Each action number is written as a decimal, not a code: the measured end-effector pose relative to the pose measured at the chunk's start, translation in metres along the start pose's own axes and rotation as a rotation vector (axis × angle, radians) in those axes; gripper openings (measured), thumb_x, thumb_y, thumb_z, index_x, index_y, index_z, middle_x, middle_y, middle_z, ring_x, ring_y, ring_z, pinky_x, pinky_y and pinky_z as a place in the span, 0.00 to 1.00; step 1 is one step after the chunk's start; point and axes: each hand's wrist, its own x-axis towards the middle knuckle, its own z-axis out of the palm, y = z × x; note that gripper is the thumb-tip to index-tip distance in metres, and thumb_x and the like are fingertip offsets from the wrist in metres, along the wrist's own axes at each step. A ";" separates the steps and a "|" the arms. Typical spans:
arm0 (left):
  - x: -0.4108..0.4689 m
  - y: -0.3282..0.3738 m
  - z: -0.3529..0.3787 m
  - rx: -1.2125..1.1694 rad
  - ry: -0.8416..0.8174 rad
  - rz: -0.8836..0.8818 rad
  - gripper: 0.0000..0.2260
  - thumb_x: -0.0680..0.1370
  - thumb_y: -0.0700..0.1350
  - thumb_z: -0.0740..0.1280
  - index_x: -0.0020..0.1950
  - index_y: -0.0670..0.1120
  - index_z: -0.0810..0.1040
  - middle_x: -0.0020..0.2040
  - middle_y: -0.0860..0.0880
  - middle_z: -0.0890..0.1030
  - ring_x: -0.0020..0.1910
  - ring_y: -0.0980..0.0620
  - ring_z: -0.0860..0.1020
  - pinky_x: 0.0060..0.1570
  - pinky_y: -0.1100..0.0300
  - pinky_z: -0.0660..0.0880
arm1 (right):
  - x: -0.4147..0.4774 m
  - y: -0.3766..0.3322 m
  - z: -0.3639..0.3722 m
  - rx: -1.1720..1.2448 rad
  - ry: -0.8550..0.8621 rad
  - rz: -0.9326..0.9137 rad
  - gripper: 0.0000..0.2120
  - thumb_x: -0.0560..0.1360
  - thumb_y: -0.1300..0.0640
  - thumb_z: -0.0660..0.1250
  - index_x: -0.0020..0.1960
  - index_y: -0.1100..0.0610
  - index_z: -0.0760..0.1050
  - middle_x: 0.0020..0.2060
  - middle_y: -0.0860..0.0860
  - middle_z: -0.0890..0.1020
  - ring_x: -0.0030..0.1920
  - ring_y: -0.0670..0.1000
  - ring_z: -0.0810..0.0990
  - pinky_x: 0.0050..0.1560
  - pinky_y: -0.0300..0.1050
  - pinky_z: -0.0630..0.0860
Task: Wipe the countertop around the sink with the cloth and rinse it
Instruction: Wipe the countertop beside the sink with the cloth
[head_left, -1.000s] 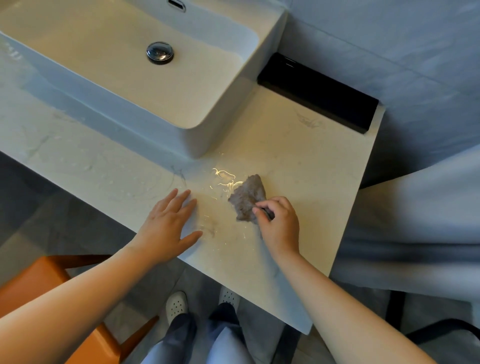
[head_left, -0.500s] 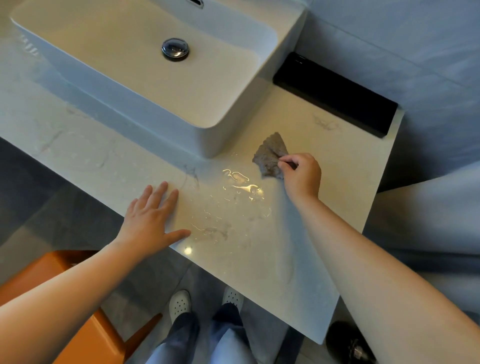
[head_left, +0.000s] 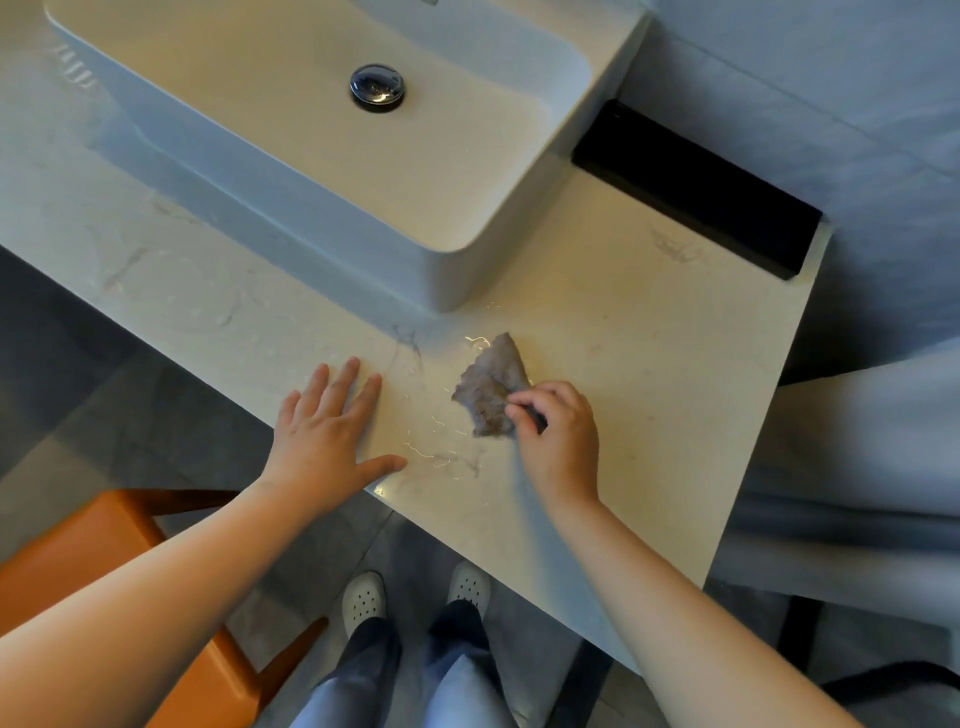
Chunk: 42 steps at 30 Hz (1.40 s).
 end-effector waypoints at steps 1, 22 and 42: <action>0.000 0.000 0.000 -0.005 0.001 0.001 0.45 0.70 0.72 0.58 0.78 0.54 0.42 0.78 0.50 0.38 0.77 0.43 0.40 0.74 0.42 0.45 | -0.009 -0.003 0.001 0.013 -0.038 -0.006 0.04 0.70 0.60 0.73 0.44 0.54 0.83 0.44 0.48 0.78 0.47 0.50 0.75 0.44 0.39 0.72; 0.001 -0.001 0.003 -0.007 0.004 0.000 0.44 0.70 0.73 0.55 0.77 0.54 0.40 0.77 0.50 0.35 0.76 0.43 0.37 0.74 0.42 0.42 | 0.109 -0.028 0.027 -0.169 0.028 0.124 0.27 0.74 0.50 0.68 0.71 0.53 0.67 0.58 0.56 0.75 0.60 0.58 0.71 0.58 0.53 0.69; 0.001 0.002 -0.004 0.033 -0.041 0.005 0.45 0.71 0.73 0.55 0.78 0.53 0.40 0.78 0.49 0.36 0.76 0.42 0.38 0.74 0.41 0.44 | 0.035 -0.034 -0.052 0.468 -0.335 0.267 0.11 0.76 0.60 0.68 0.56 0.50 0.77 0.49 0.52 0.82 0.53 0.51 0.81 0.50 0.41 0.78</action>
